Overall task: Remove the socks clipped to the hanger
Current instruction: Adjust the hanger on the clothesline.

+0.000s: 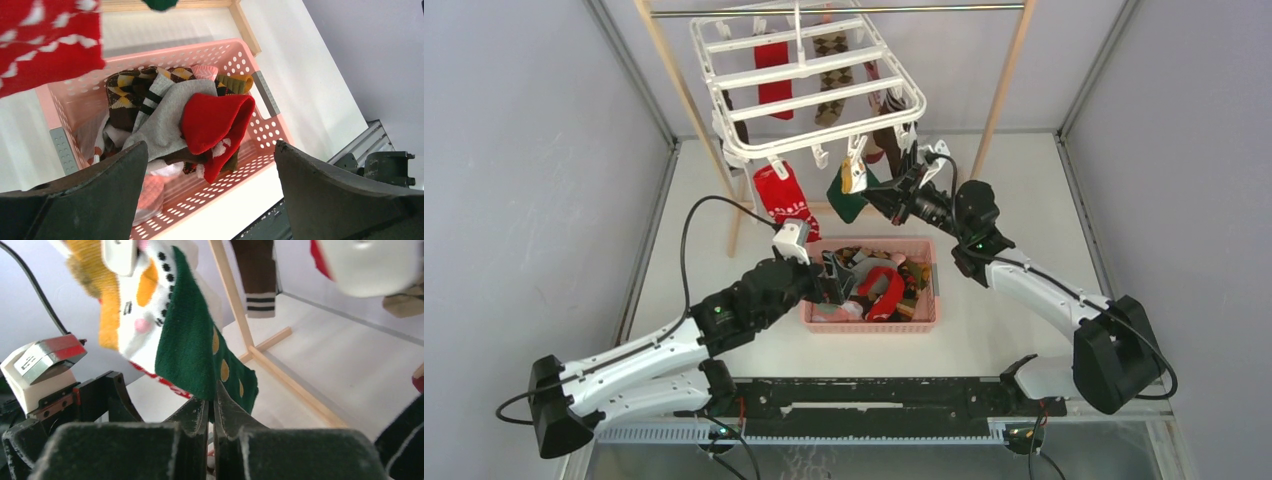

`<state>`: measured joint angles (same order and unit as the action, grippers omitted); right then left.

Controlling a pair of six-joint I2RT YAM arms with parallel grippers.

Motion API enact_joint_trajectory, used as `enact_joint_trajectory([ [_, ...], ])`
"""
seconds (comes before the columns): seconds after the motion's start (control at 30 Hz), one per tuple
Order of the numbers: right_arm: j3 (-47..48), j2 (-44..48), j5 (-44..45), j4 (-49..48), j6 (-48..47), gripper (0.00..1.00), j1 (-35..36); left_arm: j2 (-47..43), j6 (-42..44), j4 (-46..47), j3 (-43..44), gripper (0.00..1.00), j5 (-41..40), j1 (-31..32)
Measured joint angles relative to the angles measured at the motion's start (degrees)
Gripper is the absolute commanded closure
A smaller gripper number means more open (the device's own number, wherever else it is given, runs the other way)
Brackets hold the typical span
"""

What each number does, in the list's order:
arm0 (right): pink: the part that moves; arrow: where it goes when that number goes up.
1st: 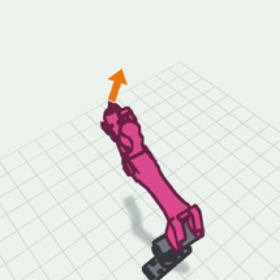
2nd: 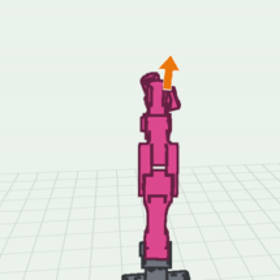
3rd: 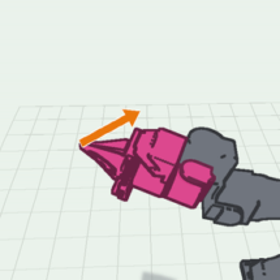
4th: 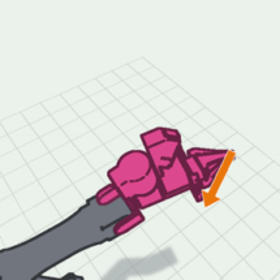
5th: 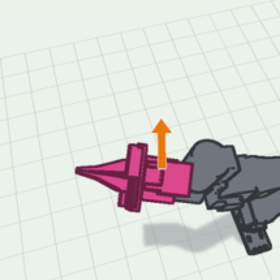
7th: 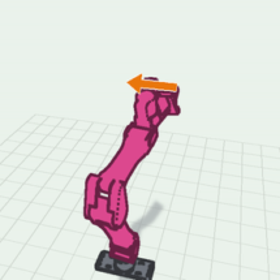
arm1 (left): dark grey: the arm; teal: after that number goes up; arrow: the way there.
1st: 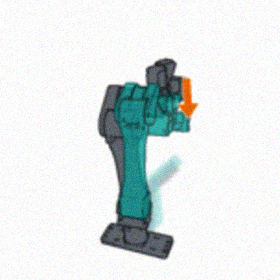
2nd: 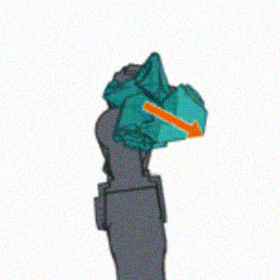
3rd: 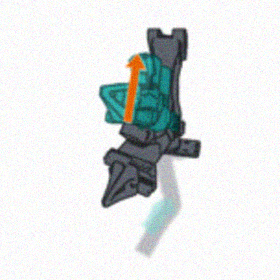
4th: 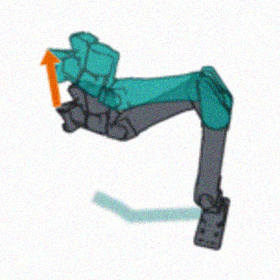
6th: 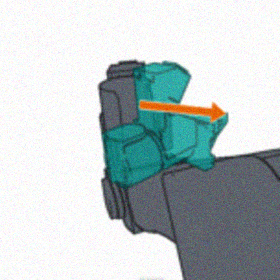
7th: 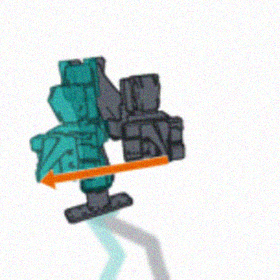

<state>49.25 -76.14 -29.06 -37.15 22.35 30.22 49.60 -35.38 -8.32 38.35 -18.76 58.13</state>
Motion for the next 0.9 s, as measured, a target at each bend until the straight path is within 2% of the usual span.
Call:
enact_joint_trajectory([
  [0.5,1.73,2.16,2.84,5.18,-2.97,0.93,10.99,-1.36,1.44,-0.2,0.0,0.0,-3.72,0.0],
  [0.9,5.81,1.66,2.84,8.17,-3.02,0.93,17.68,-2.29,6.38,1.29,0.0,0.0,-14.82,0.04],
])
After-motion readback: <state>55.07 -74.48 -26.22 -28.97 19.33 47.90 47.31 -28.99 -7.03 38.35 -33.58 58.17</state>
